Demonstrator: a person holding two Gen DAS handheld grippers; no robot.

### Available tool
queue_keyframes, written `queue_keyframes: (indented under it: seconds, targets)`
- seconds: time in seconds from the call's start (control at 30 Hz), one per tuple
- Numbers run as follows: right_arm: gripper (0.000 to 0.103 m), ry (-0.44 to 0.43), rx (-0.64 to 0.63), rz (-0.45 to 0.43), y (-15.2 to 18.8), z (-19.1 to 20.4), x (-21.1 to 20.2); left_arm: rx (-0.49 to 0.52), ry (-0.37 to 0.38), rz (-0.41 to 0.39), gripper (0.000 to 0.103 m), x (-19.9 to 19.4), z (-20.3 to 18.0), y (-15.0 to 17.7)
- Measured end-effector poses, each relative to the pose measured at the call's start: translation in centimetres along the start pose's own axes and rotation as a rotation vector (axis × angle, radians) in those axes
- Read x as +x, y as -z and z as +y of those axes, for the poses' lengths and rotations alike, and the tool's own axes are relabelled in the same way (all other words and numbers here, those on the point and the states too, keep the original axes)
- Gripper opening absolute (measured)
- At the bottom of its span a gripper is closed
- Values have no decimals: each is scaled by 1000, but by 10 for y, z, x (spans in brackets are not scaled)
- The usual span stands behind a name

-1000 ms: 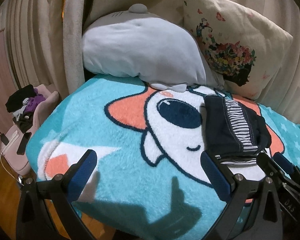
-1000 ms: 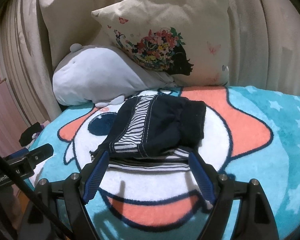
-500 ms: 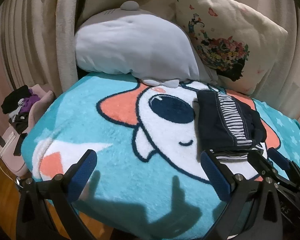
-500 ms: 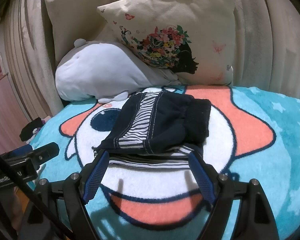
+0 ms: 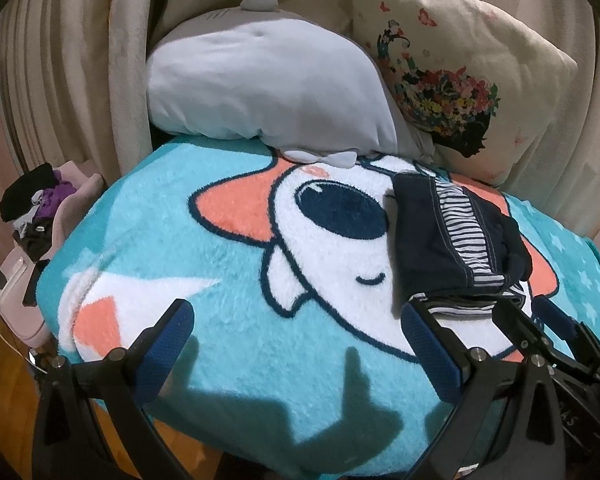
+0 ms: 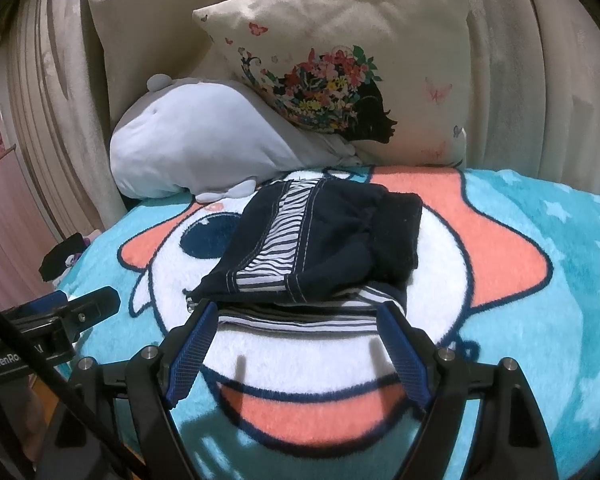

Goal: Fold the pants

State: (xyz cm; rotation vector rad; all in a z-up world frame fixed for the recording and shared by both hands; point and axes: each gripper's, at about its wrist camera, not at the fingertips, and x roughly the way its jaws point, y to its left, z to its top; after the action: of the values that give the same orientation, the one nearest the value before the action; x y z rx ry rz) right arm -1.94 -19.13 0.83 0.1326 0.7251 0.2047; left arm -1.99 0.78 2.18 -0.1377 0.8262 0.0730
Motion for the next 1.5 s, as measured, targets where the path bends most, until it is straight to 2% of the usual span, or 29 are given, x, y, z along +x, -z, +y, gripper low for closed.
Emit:
queue_keyframes:
  seconds: [1.5]
  targets:
    - [86, 38, 51, 26, -1, -25, 6, 13, 20, 52, 103, 7, -6, 4]
